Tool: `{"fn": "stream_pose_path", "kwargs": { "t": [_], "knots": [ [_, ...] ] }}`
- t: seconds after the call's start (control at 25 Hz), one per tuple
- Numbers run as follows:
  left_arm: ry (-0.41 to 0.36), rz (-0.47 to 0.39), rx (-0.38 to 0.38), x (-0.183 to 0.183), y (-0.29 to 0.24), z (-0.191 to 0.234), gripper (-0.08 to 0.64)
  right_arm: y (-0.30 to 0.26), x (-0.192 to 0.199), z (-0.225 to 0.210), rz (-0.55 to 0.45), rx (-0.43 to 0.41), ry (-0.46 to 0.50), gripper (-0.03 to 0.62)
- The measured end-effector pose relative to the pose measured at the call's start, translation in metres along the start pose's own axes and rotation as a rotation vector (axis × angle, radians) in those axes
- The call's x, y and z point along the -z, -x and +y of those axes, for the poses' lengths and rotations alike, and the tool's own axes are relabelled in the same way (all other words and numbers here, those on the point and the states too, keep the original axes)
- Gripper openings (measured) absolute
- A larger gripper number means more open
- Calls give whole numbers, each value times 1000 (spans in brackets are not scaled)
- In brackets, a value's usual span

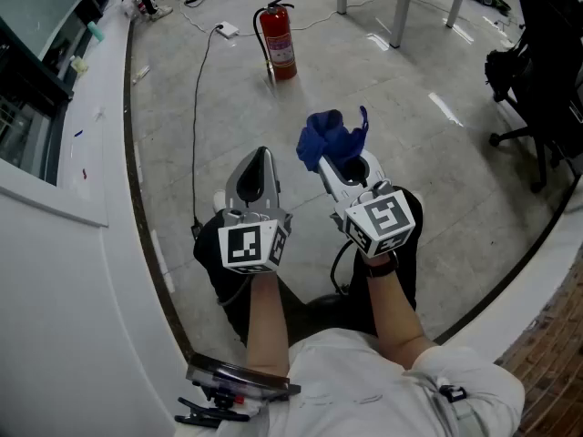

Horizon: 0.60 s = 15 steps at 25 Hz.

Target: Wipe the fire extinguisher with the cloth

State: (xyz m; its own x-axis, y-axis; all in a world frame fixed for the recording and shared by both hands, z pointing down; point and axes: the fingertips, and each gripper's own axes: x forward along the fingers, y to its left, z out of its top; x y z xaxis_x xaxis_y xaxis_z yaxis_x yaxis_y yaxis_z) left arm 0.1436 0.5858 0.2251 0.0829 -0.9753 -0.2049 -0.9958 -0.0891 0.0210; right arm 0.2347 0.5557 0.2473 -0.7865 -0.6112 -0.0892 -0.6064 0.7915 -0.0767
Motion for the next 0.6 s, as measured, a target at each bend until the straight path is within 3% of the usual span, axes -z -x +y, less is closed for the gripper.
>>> {"fn": "stream_pose_path", "kwargs": {
  "t": [0.6],
  "knots": [
    [15,49,-28,31,-75,41,-3,-85,20,-41,5,-53,-43,107]
  ]
}}
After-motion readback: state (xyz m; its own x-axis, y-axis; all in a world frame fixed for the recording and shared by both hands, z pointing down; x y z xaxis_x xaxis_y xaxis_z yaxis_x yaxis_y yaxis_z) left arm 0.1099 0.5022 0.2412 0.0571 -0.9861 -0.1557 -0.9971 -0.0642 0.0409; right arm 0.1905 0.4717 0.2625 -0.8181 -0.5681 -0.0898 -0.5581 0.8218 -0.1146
